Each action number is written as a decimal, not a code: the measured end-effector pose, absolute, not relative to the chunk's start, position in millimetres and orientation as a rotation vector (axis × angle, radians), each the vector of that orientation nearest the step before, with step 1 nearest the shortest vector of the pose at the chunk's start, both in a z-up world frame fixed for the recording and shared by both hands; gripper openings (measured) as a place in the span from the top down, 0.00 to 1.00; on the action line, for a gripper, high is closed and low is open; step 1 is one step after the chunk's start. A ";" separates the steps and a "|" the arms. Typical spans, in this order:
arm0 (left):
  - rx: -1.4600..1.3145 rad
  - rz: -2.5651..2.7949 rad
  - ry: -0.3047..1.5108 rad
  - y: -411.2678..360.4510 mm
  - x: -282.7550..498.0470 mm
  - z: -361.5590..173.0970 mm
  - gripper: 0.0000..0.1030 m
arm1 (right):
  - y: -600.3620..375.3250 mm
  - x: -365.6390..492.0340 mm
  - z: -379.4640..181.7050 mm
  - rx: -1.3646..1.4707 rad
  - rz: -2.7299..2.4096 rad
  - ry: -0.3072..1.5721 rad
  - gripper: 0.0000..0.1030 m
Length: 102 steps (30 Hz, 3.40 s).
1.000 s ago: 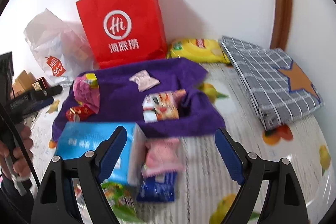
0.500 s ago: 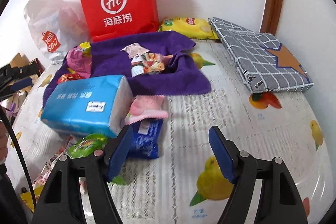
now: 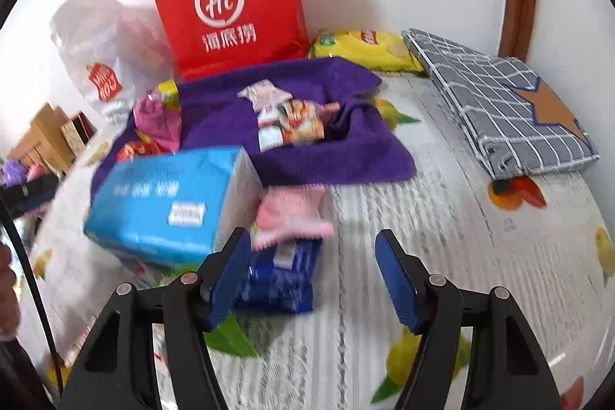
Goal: Organize snacks
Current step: 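Withdraw both open tools from the towel toward the loose snacks, then grasp the pink peach candy with the right tool while the left grasps the Lotso bar, then carry both held snacks up over the purple towel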
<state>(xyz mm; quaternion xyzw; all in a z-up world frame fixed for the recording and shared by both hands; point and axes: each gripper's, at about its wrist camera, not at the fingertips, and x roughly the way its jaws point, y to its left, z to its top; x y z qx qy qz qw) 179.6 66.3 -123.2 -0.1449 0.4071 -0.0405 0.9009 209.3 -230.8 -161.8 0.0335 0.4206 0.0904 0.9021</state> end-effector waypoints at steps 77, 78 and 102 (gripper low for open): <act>-0.066 -0.178 1.076 13.1 121.2 -180.5 0.79 | -279.9 143.8 -161.4 0.055 0.112 0.924 0.68; -0.072 -0.160 1.073 16.5 120.6 -180.3 0.78 | -278.4 143.4 -162.6 0.055 0.116 0.926 0.68; -0.111 -0.136 1.035 20.3 101.6 -181.1 0.79 | -257.3 105.1 -192.4 -0.015 0.144 0.969 0.68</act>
